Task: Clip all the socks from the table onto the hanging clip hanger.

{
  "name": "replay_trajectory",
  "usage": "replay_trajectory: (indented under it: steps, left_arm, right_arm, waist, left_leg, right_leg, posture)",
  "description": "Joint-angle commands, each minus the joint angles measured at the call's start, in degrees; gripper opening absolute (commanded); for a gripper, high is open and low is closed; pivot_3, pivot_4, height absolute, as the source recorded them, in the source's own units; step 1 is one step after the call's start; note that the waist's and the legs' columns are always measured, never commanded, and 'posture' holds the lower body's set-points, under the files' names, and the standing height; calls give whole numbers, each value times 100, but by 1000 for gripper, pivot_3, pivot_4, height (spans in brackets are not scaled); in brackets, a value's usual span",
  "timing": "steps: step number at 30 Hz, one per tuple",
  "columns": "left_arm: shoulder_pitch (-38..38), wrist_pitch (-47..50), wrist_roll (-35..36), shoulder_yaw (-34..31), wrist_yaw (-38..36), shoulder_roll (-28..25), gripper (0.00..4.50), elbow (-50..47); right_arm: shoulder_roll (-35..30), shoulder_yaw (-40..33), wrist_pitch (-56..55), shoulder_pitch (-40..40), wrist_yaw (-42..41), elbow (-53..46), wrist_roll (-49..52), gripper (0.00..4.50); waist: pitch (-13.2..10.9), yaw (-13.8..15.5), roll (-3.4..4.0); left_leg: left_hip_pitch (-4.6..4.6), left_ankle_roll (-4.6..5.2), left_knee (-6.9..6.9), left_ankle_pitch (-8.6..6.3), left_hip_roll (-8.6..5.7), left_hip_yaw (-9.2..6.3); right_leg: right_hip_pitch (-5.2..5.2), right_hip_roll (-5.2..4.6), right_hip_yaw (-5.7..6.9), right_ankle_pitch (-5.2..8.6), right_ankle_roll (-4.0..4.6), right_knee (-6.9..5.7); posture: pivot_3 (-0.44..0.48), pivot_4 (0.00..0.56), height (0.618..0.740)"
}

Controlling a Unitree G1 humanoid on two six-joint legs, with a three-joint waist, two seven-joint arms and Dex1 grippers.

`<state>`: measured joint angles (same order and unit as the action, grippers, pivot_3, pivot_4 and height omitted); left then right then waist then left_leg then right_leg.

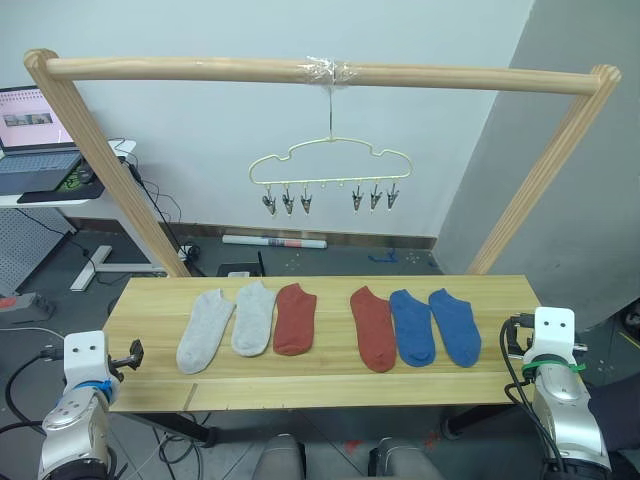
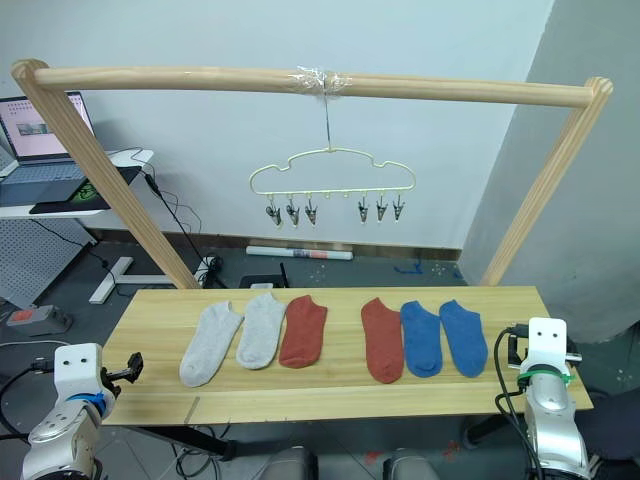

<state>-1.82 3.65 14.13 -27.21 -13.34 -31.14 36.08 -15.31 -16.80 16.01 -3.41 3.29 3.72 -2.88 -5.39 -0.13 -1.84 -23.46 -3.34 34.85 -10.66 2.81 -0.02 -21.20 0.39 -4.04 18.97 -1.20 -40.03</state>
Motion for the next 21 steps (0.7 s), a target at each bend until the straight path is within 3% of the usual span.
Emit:
replay_trajectory:
  steps: [1,6,10,15,21]
  left_arm:
    - [-76,-227,-47,-74,16,-129,4477,199]
    - [-236,-701,-97,-69,-29,-224,4477,857]
    - [-224,-947,65,-147,-354,-322,4477,829]
    - [227,-847,465,-204,-1025,-437,4477,-742]
    - [346,-40,842,54,-1447,-511,4477,-2885]
  right_arm:
    - [-85,-87,-98,117,10,-51,45,4500]
    - [-128,-93,-101,206,2,-18,31,4500]
    - [-189,-43,-140,219,-65,-100,6,4500]
    - [-557,322,-38,344,-893,-567,120,4500]
    - [-1022,893,578,891,-2351,-1224,761,4500]
  waist:
    - [0,0,0]
    - [2,1,-2]
    - [3,0,-7]
    - [-9,-5,-2]
    - [-98,0,8]
  left_leg:
    - [0,0,0,0,0,0]
    - [3,0,0,0,-1,4]
    - [3,0,0,0,0,3]
    - [2,0,-1,0,4,10]
    - [7,1,4,0,71,20]
  right_leg:
    - [0,0,0,0,0,0]
    - [0,0,2,-1,-1,-1]
    - [0,0,2,-1,-2,0]
    - [0,-2,-5,-1,0,1]
    - [6,1,-11,-9,19,5]
  posture:
    - [97,68,740]
    - [95,69,740]
    - [90,79,740]
    - [84,93,740]
    - [92,132,740]
